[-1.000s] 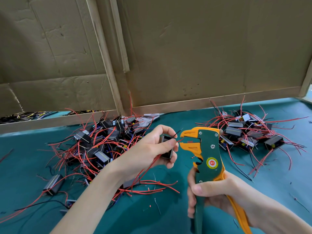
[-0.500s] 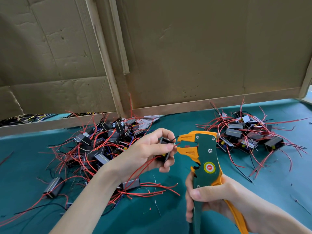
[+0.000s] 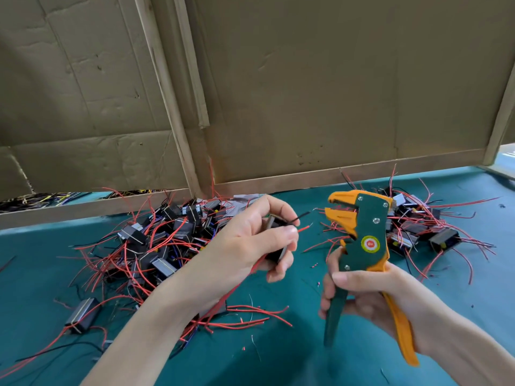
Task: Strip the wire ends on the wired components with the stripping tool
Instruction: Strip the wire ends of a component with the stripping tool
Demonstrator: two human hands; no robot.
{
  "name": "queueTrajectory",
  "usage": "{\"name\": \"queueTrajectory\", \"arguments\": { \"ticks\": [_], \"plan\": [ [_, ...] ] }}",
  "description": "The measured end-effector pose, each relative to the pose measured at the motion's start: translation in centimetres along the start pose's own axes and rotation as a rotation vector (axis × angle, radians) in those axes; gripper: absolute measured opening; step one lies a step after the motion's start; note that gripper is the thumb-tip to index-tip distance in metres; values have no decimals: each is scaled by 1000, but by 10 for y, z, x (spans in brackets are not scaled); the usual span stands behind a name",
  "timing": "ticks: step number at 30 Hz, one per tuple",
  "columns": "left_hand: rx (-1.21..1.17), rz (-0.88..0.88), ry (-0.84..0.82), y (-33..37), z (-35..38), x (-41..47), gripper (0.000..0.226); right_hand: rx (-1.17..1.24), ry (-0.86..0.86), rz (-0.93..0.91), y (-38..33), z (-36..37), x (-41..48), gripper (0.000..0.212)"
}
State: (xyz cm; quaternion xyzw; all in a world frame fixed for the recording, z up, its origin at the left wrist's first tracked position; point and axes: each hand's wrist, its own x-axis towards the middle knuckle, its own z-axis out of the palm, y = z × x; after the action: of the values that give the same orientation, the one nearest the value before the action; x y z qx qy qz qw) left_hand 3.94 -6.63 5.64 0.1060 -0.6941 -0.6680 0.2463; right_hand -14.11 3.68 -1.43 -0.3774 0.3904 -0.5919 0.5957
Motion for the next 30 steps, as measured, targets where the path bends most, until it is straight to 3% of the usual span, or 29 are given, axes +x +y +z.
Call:
{"name": "queueTrajectory", "arguments": {
  "ticks": [3, 10, 22, 30],
  "plan": [
    [-80, -91, 23, -5, -2, 1, 22, -42, -111, 89, 2, 6, -3, 31],
    [-169, -195, -25, -8, -17, 1, 16, -102, -264, 165, 3, 15, -9, 15],
    [-134, -327, -96, -17, -25, 3, 18, -160, -357, 180, 4, 11, -9, 9],
    [-214, -370, -134, -20, -29, 4, 19, -204, -309, 198, 2, 13, -12, 15]
  ]
}}
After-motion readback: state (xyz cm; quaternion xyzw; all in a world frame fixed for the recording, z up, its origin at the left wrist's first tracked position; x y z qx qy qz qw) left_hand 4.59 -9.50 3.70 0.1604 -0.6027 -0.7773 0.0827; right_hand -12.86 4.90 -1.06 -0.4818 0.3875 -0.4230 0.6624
